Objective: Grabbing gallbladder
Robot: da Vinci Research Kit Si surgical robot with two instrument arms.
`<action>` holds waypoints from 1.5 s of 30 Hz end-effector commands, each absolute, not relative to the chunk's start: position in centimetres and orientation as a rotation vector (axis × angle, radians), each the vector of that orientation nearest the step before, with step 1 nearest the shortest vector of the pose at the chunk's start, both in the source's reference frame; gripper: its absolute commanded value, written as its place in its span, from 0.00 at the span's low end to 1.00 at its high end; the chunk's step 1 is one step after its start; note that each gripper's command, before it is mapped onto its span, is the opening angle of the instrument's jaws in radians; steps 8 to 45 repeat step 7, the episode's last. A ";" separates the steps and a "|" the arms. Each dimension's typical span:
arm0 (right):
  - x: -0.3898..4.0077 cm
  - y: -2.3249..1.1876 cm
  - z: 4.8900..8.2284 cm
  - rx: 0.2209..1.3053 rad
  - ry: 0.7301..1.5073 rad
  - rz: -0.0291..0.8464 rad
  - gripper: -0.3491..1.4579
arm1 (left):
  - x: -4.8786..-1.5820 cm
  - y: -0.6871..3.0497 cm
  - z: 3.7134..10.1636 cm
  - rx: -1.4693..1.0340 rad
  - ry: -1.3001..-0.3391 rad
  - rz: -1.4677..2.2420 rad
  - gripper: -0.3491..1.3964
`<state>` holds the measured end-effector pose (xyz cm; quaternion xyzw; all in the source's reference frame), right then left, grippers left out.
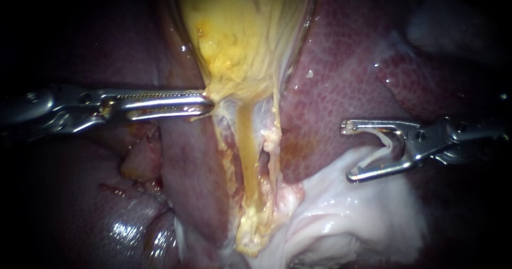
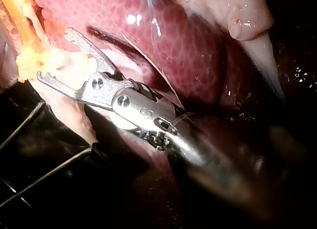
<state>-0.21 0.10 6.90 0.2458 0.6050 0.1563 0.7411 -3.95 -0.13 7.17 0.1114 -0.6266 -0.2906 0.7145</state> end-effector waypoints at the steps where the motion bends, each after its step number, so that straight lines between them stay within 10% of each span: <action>1: -0.21 0.10 6.90 0.539 1.327 0.343 0.53 | -3.95 -0.13 7.17 0.246 -1.387 -0.645 0.00; 45: -0.21 0.10 6.90 0.539 1.327 0.343 0.53 | -3.94 -0.12 7.15 0.253 -1.385 -0.649 0.00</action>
